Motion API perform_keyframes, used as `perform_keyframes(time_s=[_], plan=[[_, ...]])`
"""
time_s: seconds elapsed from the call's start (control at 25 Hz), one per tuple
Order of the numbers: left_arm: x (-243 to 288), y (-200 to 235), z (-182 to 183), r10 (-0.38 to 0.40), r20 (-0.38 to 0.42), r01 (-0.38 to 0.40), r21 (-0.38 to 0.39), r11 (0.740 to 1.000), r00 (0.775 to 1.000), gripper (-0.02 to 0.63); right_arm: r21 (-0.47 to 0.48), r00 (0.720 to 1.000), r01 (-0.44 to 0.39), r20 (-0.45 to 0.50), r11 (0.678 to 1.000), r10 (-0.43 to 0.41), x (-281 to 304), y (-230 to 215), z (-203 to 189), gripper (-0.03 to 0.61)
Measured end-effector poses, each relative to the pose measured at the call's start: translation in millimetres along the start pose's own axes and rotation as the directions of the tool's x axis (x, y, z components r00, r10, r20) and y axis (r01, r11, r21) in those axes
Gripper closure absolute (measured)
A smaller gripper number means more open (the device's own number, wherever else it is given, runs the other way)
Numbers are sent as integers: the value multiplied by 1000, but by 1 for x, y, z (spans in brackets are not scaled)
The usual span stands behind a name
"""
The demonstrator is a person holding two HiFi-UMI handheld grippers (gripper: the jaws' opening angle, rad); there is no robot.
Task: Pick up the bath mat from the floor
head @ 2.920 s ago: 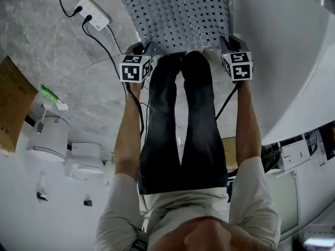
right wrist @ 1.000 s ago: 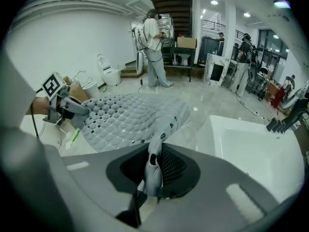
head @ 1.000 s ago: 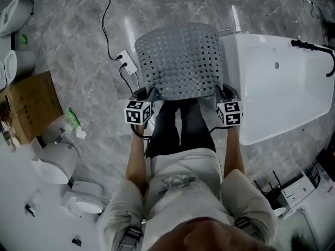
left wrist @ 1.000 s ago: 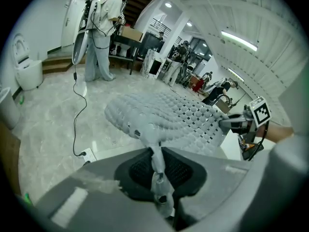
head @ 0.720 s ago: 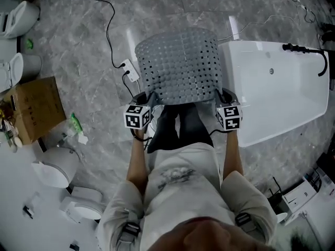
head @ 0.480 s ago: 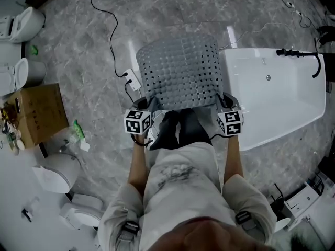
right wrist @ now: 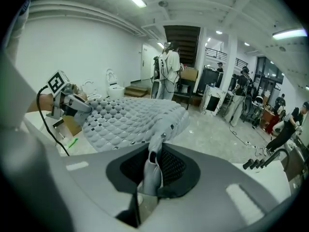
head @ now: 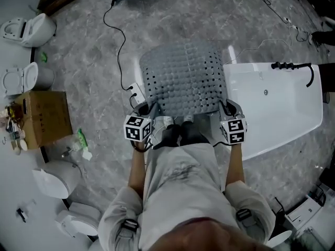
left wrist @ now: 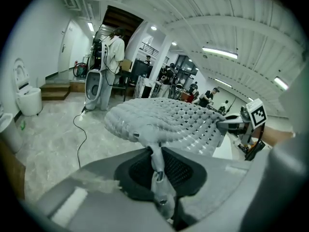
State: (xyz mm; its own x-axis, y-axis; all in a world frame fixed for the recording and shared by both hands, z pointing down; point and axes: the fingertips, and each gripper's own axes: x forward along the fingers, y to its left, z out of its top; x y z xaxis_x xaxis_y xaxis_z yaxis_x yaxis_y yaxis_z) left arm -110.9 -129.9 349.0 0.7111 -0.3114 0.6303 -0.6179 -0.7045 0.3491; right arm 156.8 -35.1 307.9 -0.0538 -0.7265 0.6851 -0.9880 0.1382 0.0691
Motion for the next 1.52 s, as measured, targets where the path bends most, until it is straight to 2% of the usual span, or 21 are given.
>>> perform_keyframes(time_s=[0.28,0.84,1.24,1.52], plan=[[-29,-21,44,-11,75,8,41,999,997,572,-39,995,46,91,998,-43,-37,-11,46,535],[-85,-40,120,-33,218,1,147,989,975,572,-75,963,119,252,990,-97,-99,-8,125,537],[-103,-35,140,-38,271,-6,162,987,962,571,-86,952,133,288,987,-103,-102,0,148,538],[-101,-34,141,-35,273,-8,154,988,961,571,-94,954,127,283,987,-96,-98,-1,150,538]])
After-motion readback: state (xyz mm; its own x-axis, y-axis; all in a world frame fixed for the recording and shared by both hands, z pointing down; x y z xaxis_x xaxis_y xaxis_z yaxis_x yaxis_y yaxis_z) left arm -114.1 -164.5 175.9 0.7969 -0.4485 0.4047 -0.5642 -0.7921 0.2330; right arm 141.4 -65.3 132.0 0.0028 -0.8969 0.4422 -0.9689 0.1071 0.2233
